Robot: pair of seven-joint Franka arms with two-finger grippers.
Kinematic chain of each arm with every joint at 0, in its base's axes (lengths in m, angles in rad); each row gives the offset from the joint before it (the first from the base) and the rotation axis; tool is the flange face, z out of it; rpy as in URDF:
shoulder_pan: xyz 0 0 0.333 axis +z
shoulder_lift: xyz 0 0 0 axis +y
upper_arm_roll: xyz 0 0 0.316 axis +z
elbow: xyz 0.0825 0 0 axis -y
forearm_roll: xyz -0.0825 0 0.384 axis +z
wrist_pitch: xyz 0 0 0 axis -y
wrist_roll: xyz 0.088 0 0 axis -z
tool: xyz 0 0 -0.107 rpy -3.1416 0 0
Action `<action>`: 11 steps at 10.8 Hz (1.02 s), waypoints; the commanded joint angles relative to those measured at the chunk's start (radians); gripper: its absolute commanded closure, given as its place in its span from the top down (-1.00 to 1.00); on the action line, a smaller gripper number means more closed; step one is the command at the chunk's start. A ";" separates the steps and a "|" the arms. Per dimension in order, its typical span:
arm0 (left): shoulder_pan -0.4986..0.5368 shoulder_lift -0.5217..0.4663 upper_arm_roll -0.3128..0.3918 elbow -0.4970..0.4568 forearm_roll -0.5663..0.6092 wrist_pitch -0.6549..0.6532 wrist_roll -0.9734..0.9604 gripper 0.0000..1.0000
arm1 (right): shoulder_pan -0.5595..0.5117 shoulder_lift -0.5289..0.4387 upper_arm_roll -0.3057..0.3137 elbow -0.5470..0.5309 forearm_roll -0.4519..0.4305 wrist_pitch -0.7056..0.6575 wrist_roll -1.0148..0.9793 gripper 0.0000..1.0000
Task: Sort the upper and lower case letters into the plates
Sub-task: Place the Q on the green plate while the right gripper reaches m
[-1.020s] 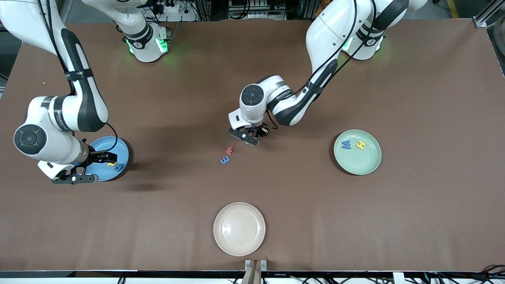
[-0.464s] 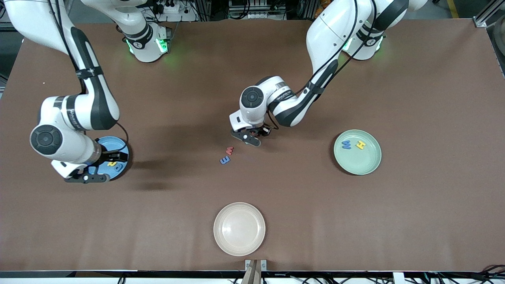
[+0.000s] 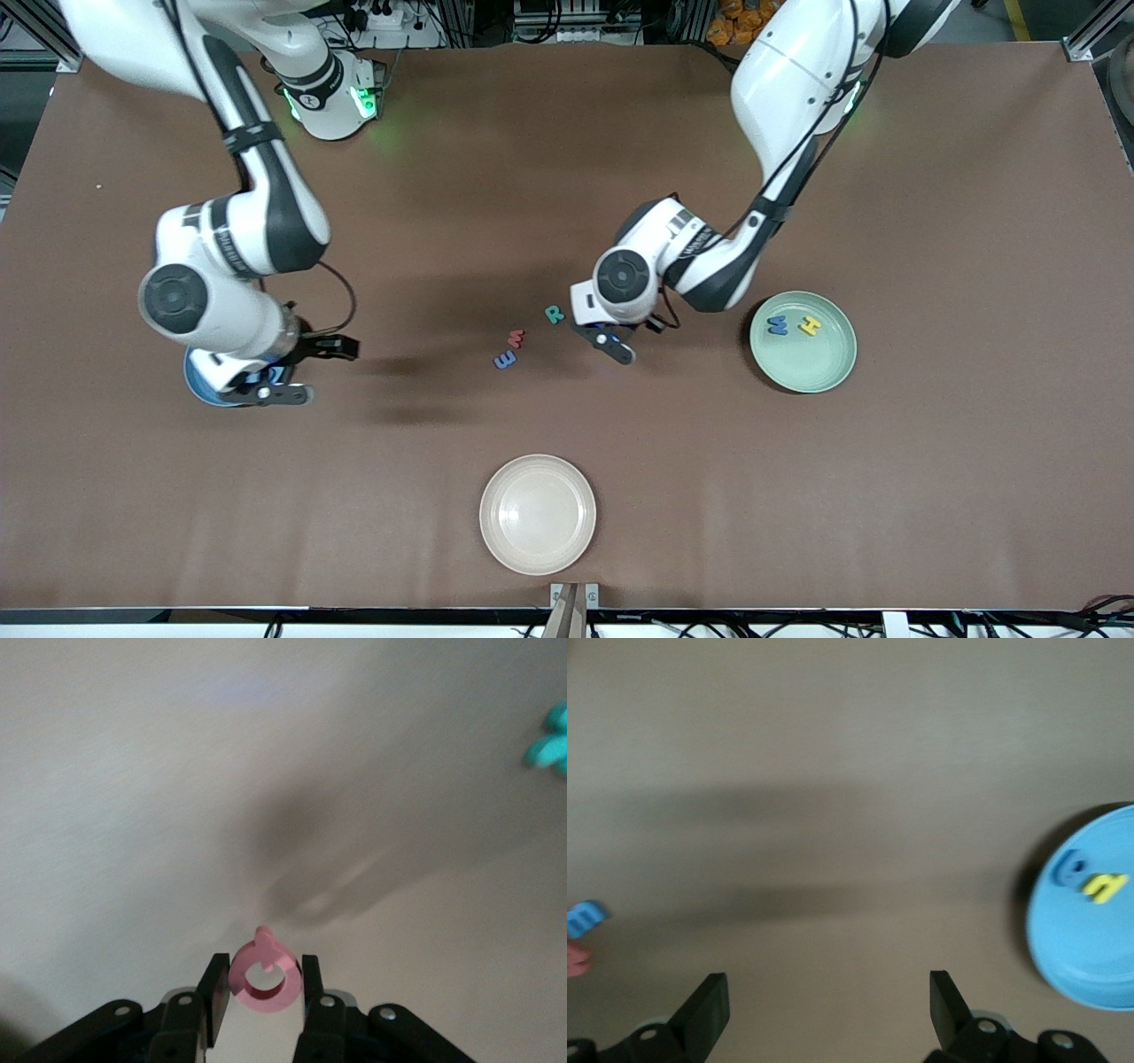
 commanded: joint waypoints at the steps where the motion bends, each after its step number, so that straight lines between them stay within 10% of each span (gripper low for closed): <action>1: 0.022 -0.067 0.065 -0.034 -0.025 -0.089 0.220 -0.81 | 0.087 0.020 -0.006 0.008 0.015 0.016 0.112 1.00; 11: 0.096 -0.109 0.412 -0.155 -0.227 -0.175 0.856 -0.90 | 0.322 0.191 0.005 -0.024 0.015 0.265 0.632 1.00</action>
